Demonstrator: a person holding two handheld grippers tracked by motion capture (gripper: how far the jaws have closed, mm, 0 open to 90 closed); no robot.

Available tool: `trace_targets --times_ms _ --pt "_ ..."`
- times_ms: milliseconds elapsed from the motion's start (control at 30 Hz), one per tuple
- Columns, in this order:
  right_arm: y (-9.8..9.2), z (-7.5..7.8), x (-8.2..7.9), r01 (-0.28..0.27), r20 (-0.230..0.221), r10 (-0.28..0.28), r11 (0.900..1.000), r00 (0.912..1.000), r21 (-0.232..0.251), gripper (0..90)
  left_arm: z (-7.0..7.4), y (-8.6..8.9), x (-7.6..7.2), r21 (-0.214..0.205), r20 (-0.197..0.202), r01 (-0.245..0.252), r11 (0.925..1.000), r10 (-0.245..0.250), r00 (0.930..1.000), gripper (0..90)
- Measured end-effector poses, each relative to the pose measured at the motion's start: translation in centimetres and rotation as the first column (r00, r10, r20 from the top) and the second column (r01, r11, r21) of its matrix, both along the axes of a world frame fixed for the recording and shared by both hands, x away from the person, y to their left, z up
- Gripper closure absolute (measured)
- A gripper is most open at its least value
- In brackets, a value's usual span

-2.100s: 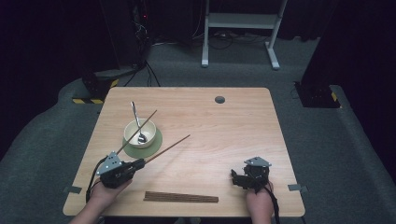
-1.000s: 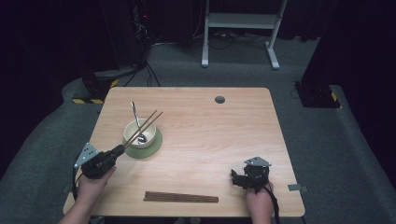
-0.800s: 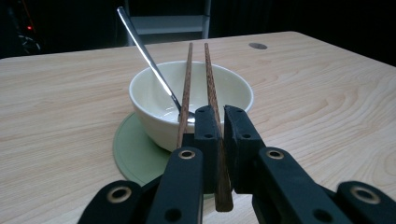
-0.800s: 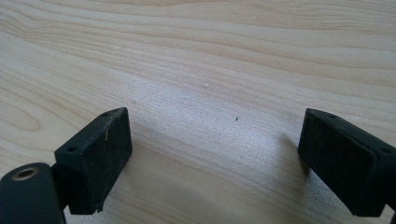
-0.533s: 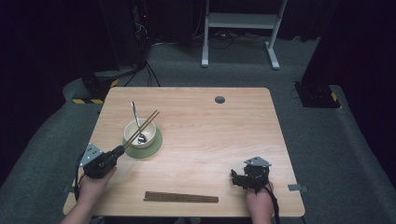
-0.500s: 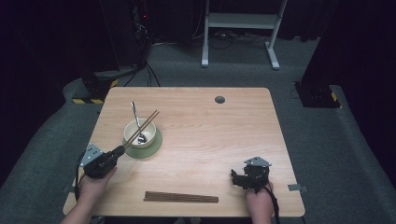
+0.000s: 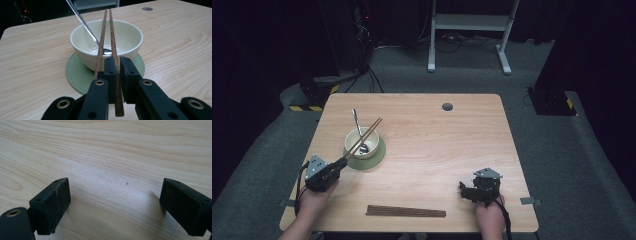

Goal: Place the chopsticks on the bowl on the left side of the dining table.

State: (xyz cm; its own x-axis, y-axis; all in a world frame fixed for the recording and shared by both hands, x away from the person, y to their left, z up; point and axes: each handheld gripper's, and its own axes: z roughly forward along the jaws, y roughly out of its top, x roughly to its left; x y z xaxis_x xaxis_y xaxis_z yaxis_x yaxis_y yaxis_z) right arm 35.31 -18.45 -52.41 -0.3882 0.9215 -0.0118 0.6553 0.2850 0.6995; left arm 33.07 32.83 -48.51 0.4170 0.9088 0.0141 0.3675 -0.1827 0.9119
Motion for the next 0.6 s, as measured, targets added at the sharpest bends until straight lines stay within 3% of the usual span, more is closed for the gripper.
trace_targets --times_ms 233,367,500,600 --pt "0.0 0.0 0.0 0.0 0.0 0.0 1.0 1.0 0.001 9.6 0.1 0.0 0.0 -0.003 0.001 -0.007 1.0 0.007 1.0 80.6" --pt "0.0 0.0 0.0 0.0 0.0 0.0 1.0 1.0 0.001 9.6 0.4 0.3 -0.2 -0.038 0.006 -0.019 0.9991 0.019 0.9998 75.4" --pt "0.0 0.0 0.0 0.0 0.0 0.0 1.0 1.0 0.001 9.6 0.8 0.9 -0.4 -0.041 0.015 -0.042 0.9983 0.042 0.999 64.9" --pt "0.0 0.0 0.0 -0.003 0.0 0.003 1.0 1.0 0.0 9.6 0.7 1.5 -0.4 -0.06 -0.011 -0.039 0.9974 0.038 0.9992 54.6"
